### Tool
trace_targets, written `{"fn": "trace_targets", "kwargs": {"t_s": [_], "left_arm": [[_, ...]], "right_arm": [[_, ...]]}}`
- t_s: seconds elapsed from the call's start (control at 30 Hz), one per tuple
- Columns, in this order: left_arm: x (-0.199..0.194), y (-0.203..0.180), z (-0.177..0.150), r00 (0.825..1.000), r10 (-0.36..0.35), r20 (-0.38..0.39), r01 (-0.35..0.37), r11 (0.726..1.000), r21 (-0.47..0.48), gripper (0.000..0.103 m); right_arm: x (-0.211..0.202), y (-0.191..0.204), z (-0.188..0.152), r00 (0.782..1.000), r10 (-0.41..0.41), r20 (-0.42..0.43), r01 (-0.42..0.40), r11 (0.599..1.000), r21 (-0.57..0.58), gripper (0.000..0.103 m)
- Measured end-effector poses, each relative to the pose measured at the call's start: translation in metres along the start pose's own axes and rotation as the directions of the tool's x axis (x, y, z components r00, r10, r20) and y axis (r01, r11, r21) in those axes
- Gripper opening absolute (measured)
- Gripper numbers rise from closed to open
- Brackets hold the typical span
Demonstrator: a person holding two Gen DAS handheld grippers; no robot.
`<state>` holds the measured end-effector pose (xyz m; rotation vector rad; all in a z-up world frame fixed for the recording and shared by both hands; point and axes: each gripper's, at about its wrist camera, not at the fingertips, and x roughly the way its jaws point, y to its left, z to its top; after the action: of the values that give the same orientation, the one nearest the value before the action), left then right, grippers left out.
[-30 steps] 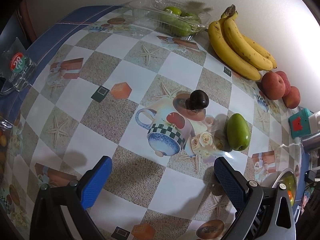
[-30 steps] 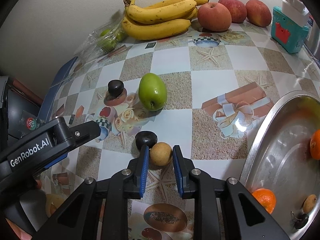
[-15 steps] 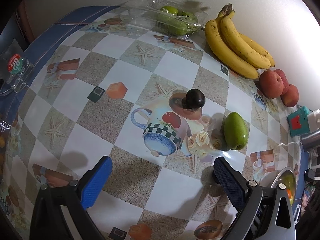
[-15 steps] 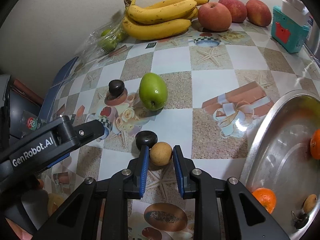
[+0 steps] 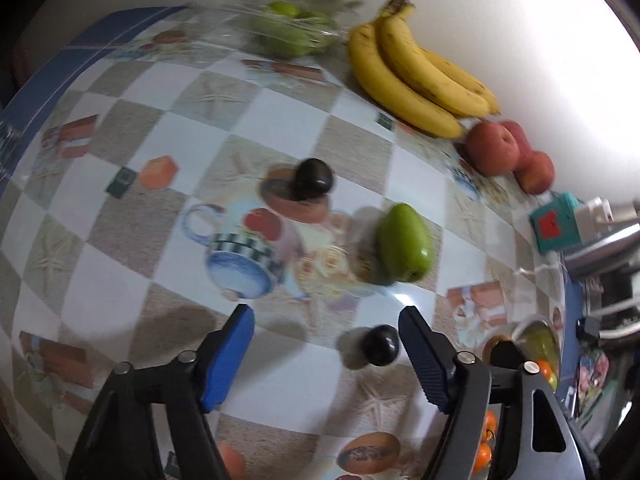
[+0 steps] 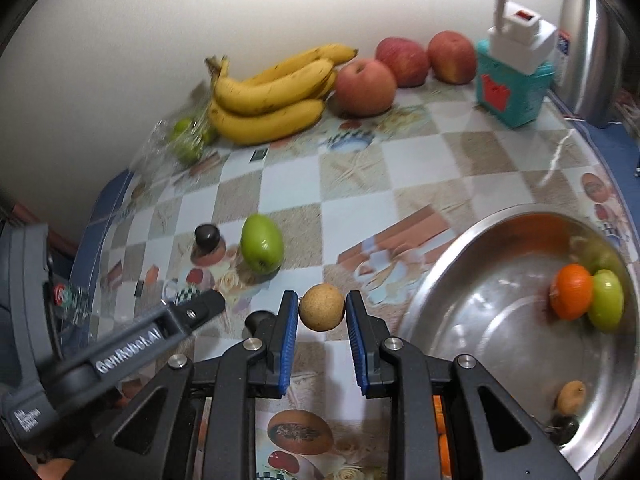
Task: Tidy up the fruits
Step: 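Grasp the dark plum with the left gripper while the right holds the kiwi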
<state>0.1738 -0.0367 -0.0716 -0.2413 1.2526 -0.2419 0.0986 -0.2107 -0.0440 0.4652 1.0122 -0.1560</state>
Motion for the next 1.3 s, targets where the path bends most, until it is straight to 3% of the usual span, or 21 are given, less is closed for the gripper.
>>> {"fn": "trace_targets", "kwargs": {"t_s": [0.2,0.4,1.3], "left_arm": [[0.005,-0.019,-0.006,0.999,-0.044,-0.030,0.046,0.997,0.058,0.058],[0.014,-0.031,-0.013,0.998,-0.028,-0.058,0.034,0.994,0.107,0.046],[0.021,-0.039,-0.015,0.997,-0.027,-0.071,0.036,0.990,0.134,0.024]], "right_arm": [[-0.010,-0.006,0.001,1.000,-0.007,0.014,0.007,1.000,0.027,0.026],[-0.011,-0.005,0.000,1.000,-0.010,0.012,0.009,1.000,0.024,0.026],[-0.014,-0.005,0.000,1.000,-0.015,0.009,0.015,1.000,0.021,0.026]]}}
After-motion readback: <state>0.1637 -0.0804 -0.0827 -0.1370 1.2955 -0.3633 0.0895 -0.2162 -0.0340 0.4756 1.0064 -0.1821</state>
